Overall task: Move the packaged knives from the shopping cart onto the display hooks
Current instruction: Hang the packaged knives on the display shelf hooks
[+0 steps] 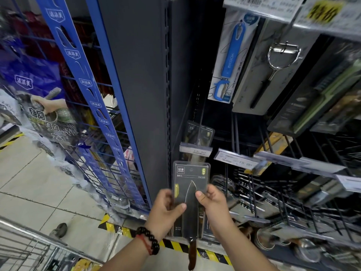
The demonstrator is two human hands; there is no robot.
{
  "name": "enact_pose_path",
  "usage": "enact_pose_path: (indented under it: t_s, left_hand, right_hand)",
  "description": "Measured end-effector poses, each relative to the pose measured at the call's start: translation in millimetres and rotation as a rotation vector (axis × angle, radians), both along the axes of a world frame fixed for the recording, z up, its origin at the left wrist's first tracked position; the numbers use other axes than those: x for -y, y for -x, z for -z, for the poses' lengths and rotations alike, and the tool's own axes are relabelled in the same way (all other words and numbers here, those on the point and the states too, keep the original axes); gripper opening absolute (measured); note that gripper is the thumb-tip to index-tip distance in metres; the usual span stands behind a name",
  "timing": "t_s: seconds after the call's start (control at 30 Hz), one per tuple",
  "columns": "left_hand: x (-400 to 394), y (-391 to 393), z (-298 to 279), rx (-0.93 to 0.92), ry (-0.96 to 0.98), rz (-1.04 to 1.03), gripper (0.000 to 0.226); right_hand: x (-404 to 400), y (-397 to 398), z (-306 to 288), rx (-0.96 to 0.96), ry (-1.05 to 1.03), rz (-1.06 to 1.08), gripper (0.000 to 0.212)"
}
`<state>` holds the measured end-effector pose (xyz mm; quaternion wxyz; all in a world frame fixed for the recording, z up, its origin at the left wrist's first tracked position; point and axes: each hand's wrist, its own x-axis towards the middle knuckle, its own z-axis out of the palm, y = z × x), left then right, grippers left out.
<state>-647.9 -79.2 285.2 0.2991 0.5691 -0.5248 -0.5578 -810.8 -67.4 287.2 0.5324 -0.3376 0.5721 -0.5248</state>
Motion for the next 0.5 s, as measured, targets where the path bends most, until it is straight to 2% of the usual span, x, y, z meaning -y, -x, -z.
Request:
enact_pose_path:
  t_s: [0.1,0.17,0.2,0.27,0.33,0.5]
  left_hand:
    - [-0.7,-9.2,-13.0,0.139,0.233,-0.293,0.046]
    - [4.5,-15.4,-25.4,0.196,0.426,-0.389,0.063]
    - [8.9,-17.2,-31.2,0.232,0.502,-0.411,0.074]
    - [19.1,-17.2,-44.5,0.301,0.622,-0.409,0.093]
    - [29.8,-13.8,-57.8,0.336,0.678,-0.392,0.102]
    - [53.3,-7.1,-69.5,0.491,0.816,-0.344,0.109]
  right_hand:
    - [3.4,-1.1,4.7,-0.068,-0.056,0.044,0.008]
    - [10.0,0.7,8.2,-0.065,-0.066,0.073,0.006]
    - [13.9,1.8,9.3,-0.072,-0.056,0.078,0.005]
    - [23.0,3.9,10.4,-0.092,-0.034,0.082,0.018]
    - [31.7,5.8,10.5,-0.076,-0.017,0.077,0.027]
    - [45.3,3.1,9.2,-0.051,-0.023,0.028,0.003]
